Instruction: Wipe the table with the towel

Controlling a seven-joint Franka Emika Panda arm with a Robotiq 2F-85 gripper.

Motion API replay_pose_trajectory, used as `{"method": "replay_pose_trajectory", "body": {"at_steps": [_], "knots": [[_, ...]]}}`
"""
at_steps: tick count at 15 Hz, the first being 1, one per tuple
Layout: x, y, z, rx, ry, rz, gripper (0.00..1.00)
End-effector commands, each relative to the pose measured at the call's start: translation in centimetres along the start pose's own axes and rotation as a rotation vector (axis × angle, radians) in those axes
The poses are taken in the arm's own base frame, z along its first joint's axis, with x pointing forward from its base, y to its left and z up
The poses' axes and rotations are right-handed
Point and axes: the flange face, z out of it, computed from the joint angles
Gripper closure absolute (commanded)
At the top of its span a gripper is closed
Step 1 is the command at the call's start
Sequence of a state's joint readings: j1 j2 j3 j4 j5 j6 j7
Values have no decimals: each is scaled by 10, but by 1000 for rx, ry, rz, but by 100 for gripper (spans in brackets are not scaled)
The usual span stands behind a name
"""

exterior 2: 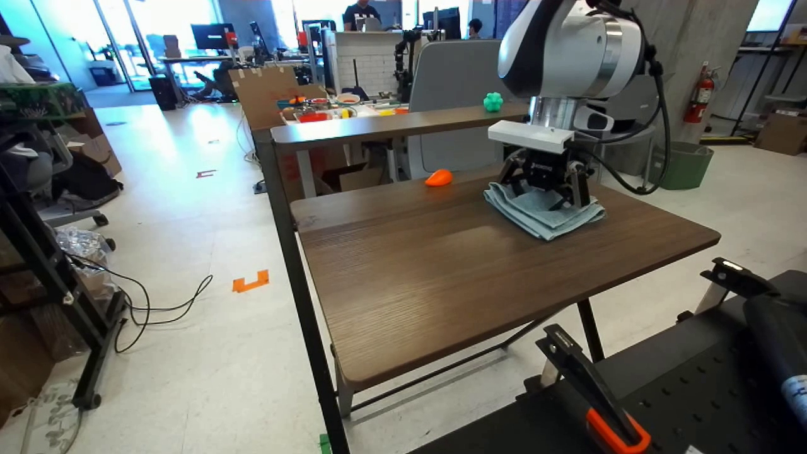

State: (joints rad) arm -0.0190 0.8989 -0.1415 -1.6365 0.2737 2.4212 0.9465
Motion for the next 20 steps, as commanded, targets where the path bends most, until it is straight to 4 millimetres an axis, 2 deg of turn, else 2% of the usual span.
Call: {"method": "replay_pose_trajectory", "body": {"at_steps": [1,4,11,18,20], "knots": [[54,4,35,38,39,186,0],[79,1,35,79,15,304,0],[101,-34,15,317,-61,463,0],[109,-59,16,444,-63,514,0],[103,-65,17,452,-65,496,0]]}}
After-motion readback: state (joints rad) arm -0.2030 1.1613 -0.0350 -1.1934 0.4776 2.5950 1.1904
